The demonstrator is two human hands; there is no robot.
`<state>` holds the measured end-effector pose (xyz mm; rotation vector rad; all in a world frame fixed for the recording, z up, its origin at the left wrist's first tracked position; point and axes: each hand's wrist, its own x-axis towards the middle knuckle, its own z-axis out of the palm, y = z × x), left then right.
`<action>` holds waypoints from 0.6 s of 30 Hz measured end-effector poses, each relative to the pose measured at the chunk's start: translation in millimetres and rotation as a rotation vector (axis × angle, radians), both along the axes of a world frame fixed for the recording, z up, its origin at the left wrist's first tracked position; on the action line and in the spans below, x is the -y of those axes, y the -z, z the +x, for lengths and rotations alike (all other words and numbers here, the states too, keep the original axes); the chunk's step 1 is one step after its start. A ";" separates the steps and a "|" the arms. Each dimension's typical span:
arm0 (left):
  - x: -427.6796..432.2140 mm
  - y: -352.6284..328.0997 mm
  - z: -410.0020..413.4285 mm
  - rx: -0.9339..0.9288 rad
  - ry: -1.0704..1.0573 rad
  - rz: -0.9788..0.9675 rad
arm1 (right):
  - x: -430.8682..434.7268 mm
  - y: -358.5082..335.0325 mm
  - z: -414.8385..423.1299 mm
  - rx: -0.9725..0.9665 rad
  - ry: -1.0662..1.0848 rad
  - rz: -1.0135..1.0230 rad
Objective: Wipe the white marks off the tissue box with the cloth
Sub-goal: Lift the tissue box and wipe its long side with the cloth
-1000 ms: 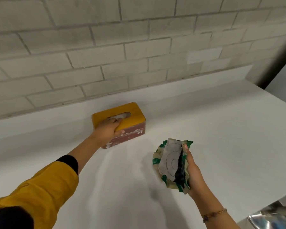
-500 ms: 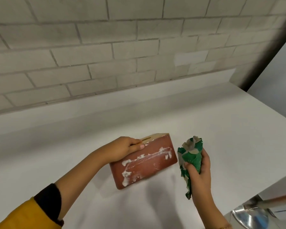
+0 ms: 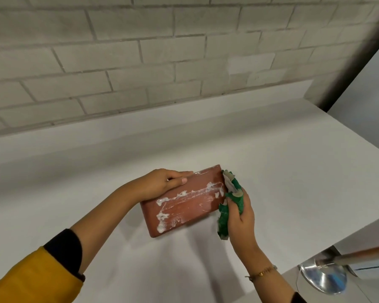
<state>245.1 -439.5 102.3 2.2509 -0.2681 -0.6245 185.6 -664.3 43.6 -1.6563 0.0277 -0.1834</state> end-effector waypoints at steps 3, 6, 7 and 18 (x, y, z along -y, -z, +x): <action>1.1 -0.9 -0.2 -0.015 -0.011 -0.024 | -5.3 -0.5 5.6 0.000 -0.081 -0.045; 0.3 1.3 1.0 -0.015 -0.020 -0.034 | -2.7 3.1 10.8 0.027 -0.109 -0.135; -0.3 2.5 1.6 -0.013 -0.025 -0.037 | -1.0 4.7 12.6 0.057 -0.119 -0.172; -4.2 7.2 6.3 0.012 -0.076 0.017 | 9.1 12.6 -2.3 0.343 -0.358 -0.490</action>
